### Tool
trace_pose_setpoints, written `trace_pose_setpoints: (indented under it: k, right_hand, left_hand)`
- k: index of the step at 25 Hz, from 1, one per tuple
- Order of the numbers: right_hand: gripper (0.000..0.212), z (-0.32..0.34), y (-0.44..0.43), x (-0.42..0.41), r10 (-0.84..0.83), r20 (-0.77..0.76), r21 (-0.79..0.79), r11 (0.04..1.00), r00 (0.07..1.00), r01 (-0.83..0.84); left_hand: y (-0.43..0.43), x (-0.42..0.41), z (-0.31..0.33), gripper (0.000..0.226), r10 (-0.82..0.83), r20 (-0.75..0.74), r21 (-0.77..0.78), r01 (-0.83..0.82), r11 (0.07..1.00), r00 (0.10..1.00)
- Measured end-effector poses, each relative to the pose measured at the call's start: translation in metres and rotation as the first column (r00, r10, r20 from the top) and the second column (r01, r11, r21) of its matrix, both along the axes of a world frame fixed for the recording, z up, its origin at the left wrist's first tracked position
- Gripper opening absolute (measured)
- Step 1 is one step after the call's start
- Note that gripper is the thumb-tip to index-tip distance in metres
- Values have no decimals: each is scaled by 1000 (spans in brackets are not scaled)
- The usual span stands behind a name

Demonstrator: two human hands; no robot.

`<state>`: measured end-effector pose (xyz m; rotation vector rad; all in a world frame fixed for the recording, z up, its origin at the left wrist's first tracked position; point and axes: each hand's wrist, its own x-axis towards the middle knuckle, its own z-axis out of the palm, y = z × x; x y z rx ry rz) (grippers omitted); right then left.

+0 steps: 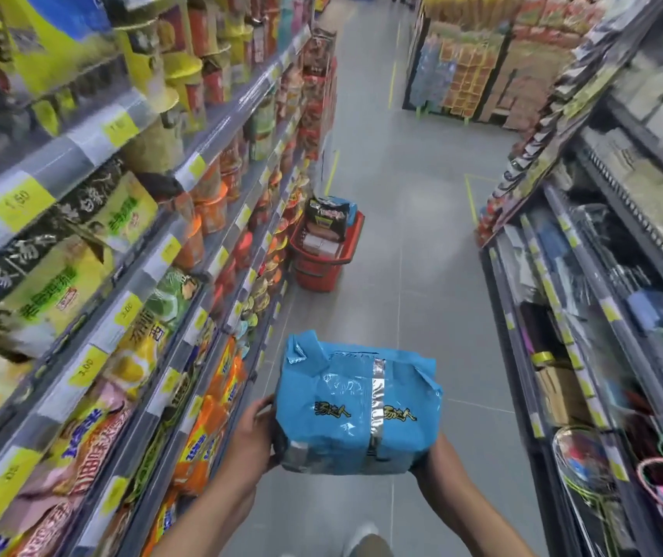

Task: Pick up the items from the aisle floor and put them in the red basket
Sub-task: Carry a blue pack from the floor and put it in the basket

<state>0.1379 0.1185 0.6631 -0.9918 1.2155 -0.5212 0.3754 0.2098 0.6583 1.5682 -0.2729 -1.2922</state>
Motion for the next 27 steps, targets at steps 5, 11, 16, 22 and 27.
trace_pose_setpoints:
  k: [5,11,16,22,27]
  right_hand:
    - [36,-15,-118,35,19,23,13,1000,1000,-19]
    - [33,-28,-269,69,-14,19,51,999,1000,13]
    - [29,-25,-380,99,12,-12,62,998,1000,-11]
    - [27,-39,-491,154,33,-16,92,995,999,-31]
    - [40,-53,-571,194,-40,100,219,976,994,18]
  left_hand:
    - [-118,40,-10,25,-4,-3,13,4,1000,1000]
    - [-268,68,-14,25,-40,102,40,36,999,994]
    - [-378,89,-19,29,28,34,93,-31,995,999]
    - [-489,136,-30,16,117,19,130,-119,984,993]
    - [-571,193,-75,26,-20,26,152,16,988,999]
